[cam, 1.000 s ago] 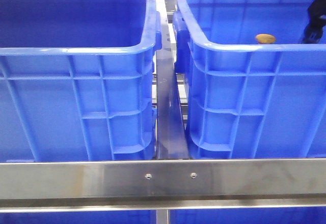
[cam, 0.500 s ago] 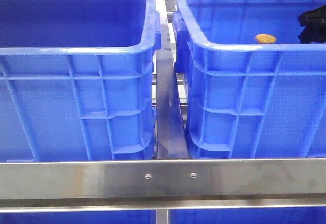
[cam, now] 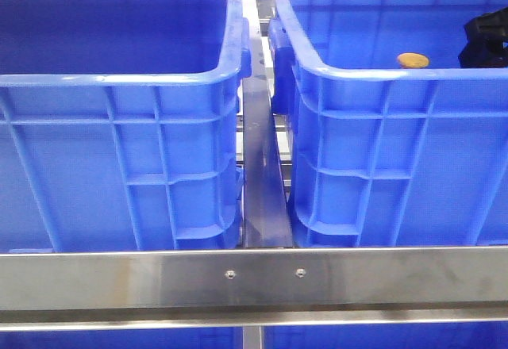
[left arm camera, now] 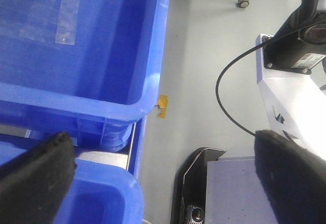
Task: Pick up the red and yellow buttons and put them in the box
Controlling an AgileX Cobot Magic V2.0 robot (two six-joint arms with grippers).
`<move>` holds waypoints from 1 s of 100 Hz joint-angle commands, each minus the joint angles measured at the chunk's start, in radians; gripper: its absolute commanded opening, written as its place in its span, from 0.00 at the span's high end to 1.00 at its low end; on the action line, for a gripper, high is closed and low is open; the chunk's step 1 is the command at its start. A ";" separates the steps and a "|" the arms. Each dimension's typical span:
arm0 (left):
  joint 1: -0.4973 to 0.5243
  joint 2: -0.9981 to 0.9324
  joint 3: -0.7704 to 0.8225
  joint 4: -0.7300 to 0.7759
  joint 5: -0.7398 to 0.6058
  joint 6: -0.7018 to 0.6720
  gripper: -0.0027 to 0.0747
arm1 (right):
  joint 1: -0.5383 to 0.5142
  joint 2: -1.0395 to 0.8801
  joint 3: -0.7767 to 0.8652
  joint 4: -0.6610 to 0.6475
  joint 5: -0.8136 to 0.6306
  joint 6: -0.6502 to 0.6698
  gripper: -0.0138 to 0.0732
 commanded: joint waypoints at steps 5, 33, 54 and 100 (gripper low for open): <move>0.001 -0.037 -0.031 -0.057 0.028 -0.011 0.10 | -0.002 -0.077 -0.036 0.027 0.033 0.000 0.27; 0.001 -0.037 -0.031 -0.055 0.028 -0.011 0.10 | -0.002 -0.183 0.072 0.052 0.012 -0.001 0.68; 0.001 -0.037 -0.031 -0.044 0.028 -0.025 0.14 | -0.002 -0.332 0.180 0.063 0.035 -0.001 0.92; 0.001 -0.037 -0.031 0.087 -0.026 -0.326 0.99 | -0.002 -0.768 0.466 0.128 0.052 -0.001 0.91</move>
